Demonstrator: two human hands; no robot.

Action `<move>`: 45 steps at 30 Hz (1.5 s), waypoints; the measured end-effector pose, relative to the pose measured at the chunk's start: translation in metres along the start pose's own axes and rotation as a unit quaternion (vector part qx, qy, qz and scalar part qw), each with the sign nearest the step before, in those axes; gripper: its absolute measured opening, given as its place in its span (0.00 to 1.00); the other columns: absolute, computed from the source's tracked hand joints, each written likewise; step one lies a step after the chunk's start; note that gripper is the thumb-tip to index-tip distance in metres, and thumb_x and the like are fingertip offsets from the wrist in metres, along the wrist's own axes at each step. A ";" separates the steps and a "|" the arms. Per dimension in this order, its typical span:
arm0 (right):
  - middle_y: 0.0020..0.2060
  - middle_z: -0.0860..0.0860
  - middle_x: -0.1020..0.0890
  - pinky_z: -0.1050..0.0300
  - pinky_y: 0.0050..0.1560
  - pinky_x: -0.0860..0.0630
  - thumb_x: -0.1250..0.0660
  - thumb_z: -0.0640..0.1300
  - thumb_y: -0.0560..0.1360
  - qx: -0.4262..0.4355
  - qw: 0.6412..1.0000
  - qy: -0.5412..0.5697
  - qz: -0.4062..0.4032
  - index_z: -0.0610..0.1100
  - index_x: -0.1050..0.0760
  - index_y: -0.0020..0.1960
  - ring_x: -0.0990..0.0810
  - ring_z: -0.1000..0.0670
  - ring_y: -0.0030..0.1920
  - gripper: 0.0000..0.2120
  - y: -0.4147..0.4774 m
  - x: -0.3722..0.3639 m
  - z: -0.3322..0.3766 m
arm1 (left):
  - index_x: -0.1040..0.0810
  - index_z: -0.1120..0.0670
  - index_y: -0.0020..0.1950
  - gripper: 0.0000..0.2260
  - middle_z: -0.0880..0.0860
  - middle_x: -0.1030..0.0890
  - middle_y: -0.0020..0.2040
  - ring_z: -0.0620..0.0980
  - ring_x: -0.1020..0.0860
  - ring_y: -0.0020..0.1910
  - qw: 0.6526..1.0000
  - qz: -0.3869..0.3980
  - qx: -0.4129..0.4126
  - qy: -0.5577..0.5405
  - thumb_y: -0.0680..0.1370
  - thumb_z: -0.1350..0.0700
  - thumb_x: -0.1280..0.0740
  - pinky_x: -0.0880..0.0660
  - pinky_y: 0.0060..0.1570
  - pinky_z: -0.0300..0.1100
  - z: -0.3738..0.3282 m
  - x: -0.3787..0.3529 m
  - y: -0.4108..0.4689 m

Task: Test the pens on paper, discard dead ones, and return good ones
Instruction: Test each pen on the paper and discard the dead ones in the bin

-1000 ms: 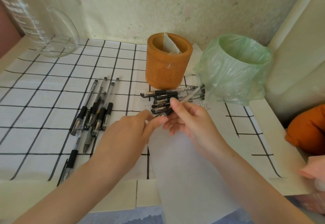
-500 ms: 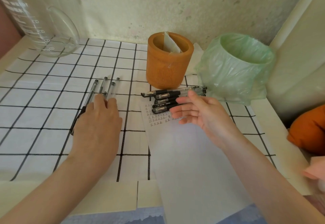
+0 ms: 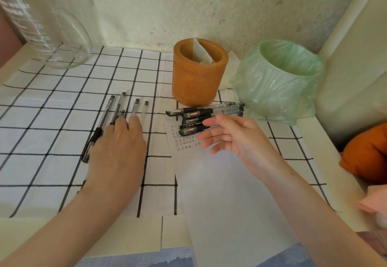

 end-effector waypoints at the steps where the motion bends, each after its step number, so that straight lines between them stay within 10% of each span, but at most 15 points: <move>1: 0.39 0.41 0.15 0.59 0.32 0.23 0.44 0.43 0.82 0.000 1.000 0.000 0.001 0.36 0.22 0.52 0.16 0.46 0.36 0.14 0.000 0.000 0.000 | 0.27 0.62 0.43 0.12 0.59 0.25 0.34 0.55 0.26 0.30 1.000 0.000 -0.003 -0.002 0.66 0.67 0.27 0.30 0.24 0.44 -0.001 -0.001 0.000; 8: 0.39 0.40 0.15 0.58 0.32 0.23 0.41 0.43 0.81 0.004 1.000 0.010 0.013 0.35 0.22 0.53 0.18 0.47 0.34 0.13 -0.003 -0.004 0.000 | 0.35 0.63 0.65 0.17 0.60 0.30 0.61 0.57 0.31 0.54 0.996 0.004 -0.066 0.054 0.76 0.65 0.42 0.32 0.49 0.44 -0.007 0.010 -0.006; 12: 0.36 0.43 0.16 0.58 0.32 0.24 0.35 0.46 0.77 0.003 0.998 0.011 0.055 0.36 0.22 0.56 0.22 0.48 0.32 0.14 -0.005 -0.011 0.003 | 0.24 0.68 0.47 0.12 0.66 0.26 0.49 0.64 0.27 0.42 0.994 0.002 -0.106 -0.032 0.65 0.75 0.38 0.27 0.34 0.50 -0.019 0.025 -0.011; 16: 0.32 0.48 0.20 0.58 0.31 0.27 0.33 0.47 0.73 0.045 0.994 -0.010 0.097 0.42 0.21 0.56 0.26 0.49 0.29 0.15 -0.010 -0.019 0.004 | 0.29 0.60 0.59 0.11 0.59 0.28 0.56 0.54 0.28 0.48 0.957 -0.015 -0.040 -0.288 0.78 0.61 0.42 0.34 0.44 0.42 -0.041 0.025 -0.015; 22: 0.30 0.47 0.20 0.60 0.28 0.27 0.32 0.45 0.71 0.076 0.995 0.024 0.066 0.37 0.20 0.46 0.24 0.50 0.28 0.11 -0.011 -0.018 0.003 | 0.34 0.49 0.58 0.08 0.42 0.33 0.36 0.41 0.31 0.35 0.943 0.004 -0.113 -0.312 0.80 0.55 0.48 0.35 0.33 0.35 -0.047 0.018 -0.019; 28: 0.30 0.47 0.19 0.60 0.29 0.27 0.32 0.46 0.69 0.089 0.993 0.034 0.067 0.37 0.20 0.45 0.24 0.50 0.28 0.12 -0.013 -0.015 0.004 | 0.29 0.51 0.51 0.16 0.47 0.23 0.41 0.48 0.25 0.40 0.929 0.021 -0.100 -0.355 0.77 0.45 0.53 0.29 0.43 0.46 -0.046 0.018 -0.021; 39: 0.25 0.48 0.25 0.63 0.27 0.30 0.27 0.40 0.70 0.079 0.988 0.026 0.127 0.46 0.25 0.35 0.28 0.52 0.23 0.08 -0.017 -0.004 0.009 | 0.24 0.36 0.53 0.15 0.45 0.31 0.23 0.46 0.34 0.23 0.889 0.051 -0.106 -0.442 0.72 0.37 0.46 0.38 0.25 0.32 -0.047 0.026 -0.021; 45: 0.22 0.51 0.27 0.61 0.25 0.30 0.36 0.39 0.73 0.097 0.991 0.091 -0.015 0.43 0.24 0.52 0.24 0.48 0.24 0.08 -0.010 0.026 0.016 | 0.32 0.39 0.55 0.23 0.46 0.32 0.24 0.44 0.32 0.25 0.927 0.111 -0.101 -0.344 0.66 0.30 0.49 0.36 0.28 0.33 -0.044 0.016 -0.024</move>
Point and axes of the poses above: each hand's wrist, its own y-axis towards the middle knuckle, its own x-axis out of the back of the hand, z = x × y, the point moved 1 cm from there along y, towards the middle knuckle
